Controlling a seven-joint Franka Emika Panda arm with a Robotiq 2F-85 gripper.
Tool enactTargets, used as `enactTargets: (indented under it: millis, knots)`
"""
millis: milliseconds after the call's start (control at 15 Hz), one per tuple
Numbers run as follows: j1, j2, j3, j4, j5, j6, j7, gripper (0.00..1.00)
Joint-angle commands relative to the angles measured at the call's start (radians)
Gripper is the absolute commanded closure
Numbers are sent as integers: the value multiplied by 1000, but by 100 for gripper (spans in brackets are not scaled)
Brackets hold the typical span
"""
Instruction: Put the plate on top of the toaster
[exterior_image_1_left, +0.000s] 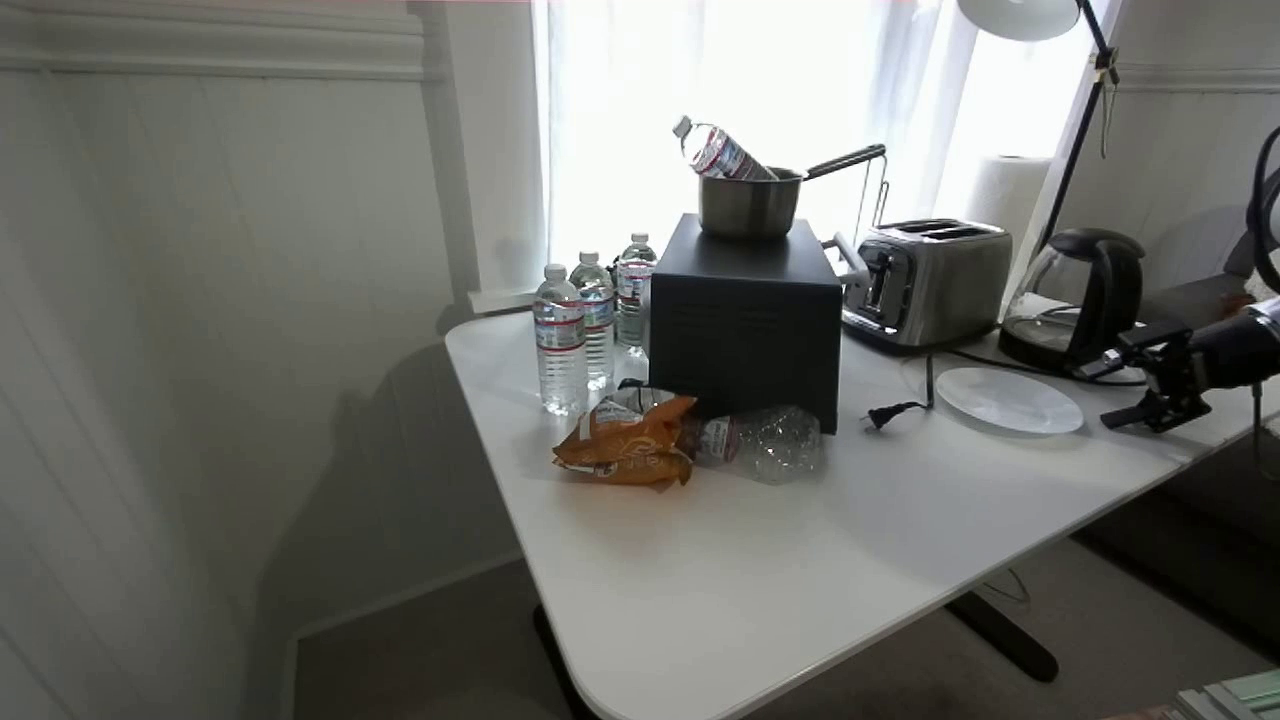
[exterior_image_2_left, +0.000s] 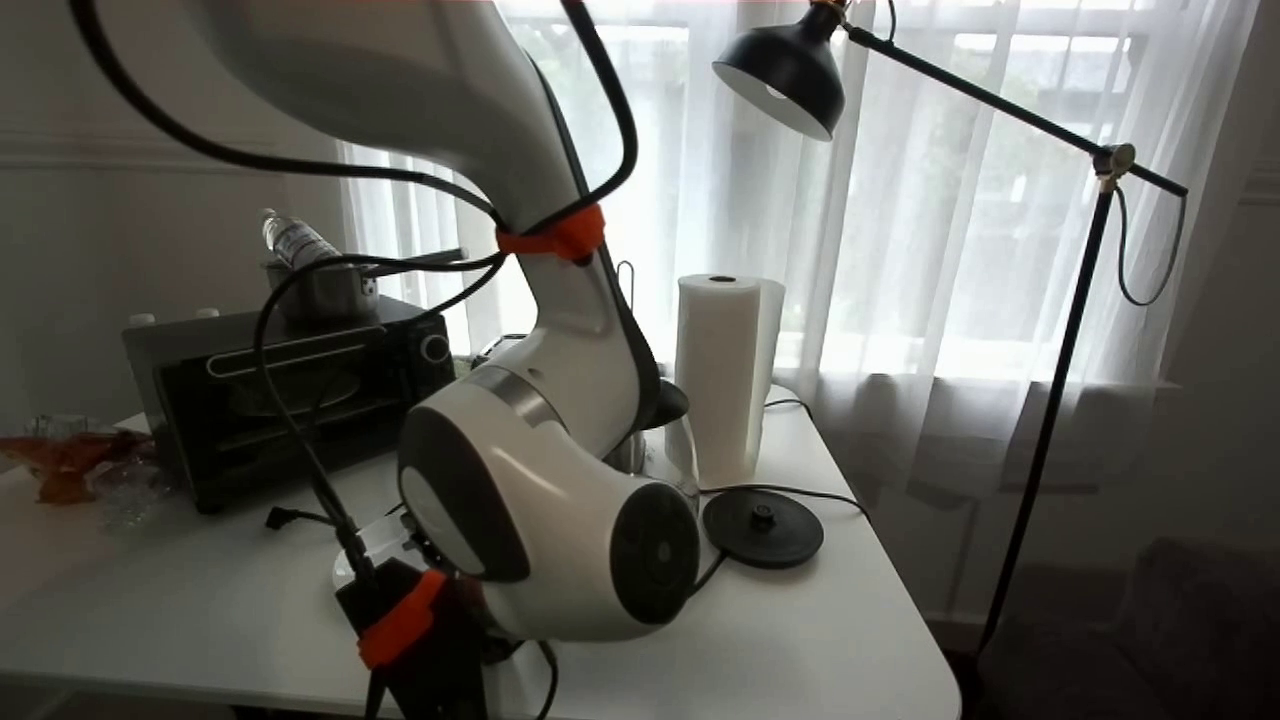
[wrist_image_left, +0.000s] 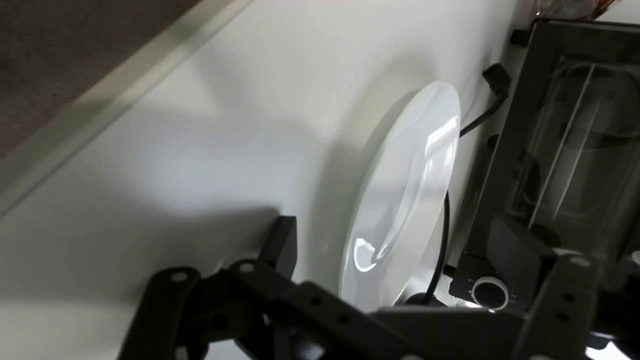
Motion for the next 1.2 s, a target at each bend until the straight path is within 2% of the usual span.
enactTargets:
  millis: [0,267,467,600,733,800,1133]
  knots:
    - [2,35,30,34,71,-13,10,0]
    - [17,49,55,53,100,-12,18,0]
    - [26,55,67,62,101,-7,21,26]
    - [28,62,72,68,98,-5,22,37]
    - [29,74,75,73,94,-5,22,43]
    - [29,79,75,76,94,-5,20,40]
    - [11,86,66,77,93,-35,12,54]
